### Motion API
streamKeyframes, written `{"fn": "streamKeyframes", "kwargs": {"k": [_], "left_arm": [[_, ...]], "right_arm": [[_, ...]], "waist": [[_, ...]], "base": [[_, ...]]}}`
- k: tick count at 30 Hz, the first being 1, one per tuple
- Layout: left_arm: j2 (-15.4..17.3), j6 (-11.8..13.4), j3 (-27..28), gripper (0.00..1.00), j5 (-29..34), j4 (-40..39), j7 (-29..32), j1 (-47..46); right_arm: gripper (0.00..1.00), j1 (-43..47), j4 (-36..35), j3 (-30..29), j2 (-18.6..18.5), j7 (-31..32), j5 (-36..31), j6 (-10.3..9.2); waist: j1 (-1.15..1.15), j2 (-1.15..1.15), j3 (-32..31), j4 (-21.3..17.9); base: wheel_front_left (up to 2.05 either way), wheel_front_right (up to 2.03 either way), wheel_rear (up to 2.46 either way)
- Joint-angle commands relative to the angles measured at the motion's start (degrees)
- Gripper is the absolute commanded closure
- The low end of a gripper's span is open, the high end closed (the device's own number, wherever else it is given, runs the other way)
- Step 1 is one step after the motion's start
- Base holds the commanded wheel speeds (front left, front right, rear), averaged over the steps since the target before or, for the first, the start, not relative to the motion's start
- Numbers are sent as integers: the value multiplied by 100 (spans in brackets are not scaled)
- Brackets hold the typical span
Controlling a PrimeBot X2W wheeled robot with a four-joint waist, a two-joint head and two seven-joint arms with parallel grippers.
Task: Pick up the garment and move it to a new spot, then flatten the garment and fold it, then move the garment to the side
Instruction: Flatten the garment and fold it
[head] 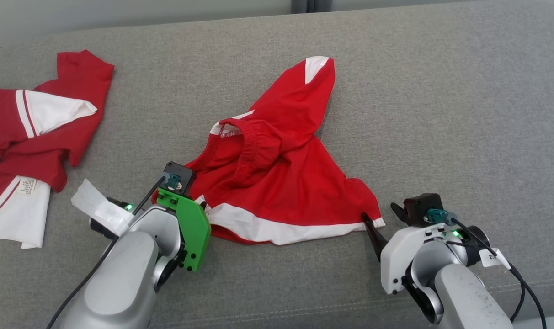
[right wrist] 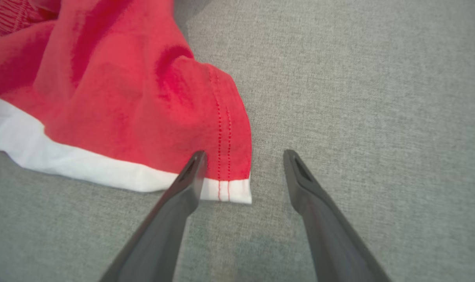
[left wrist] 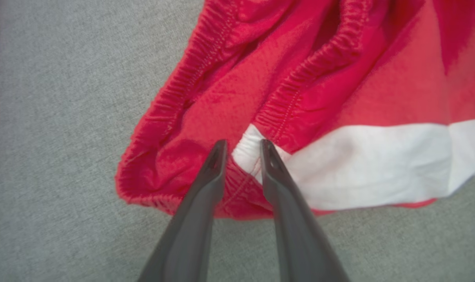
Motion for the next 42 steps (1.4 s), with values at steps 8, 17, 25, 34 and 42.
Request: {"fn": "streamKeyframes", "kwargs": {"k": [8, 17, 25, 34, 42], "left_arm": [[8, -30, -181, 93, -125, -20, 26, 68], [-19, -6, -303, 94, -167, 106, 55, -124], [48, 52, -330, 0, -169, 131, 71, -151], [44, 14, -454, 22, -301, 72, 126, -64], [86, 11, -534, 71, -346, 39, 76, -112]], "right_arm": [[0, 32, 37, 54, -11, 149, 105, 0], [0, 75, 62, 6, -13, 326, 225, -1], [0, 58, 114, 33, -11, 324, 309, -1], [0, 54, 150, 75, -9, 311, 319, -1], [0, 66, 118, 62, -10, 300, 277, -1]], "waist": [[0, 0, 33, 36], [0, 0, 98, -1], [0, 0, 137, 38], [0, 0, 105, 47], [0, 0, 101, 9]], "base": [[0, 0, 0], [0, 0, 0], [0, 0, 0], [0, 0, 0], [0, 0, 0]]}}
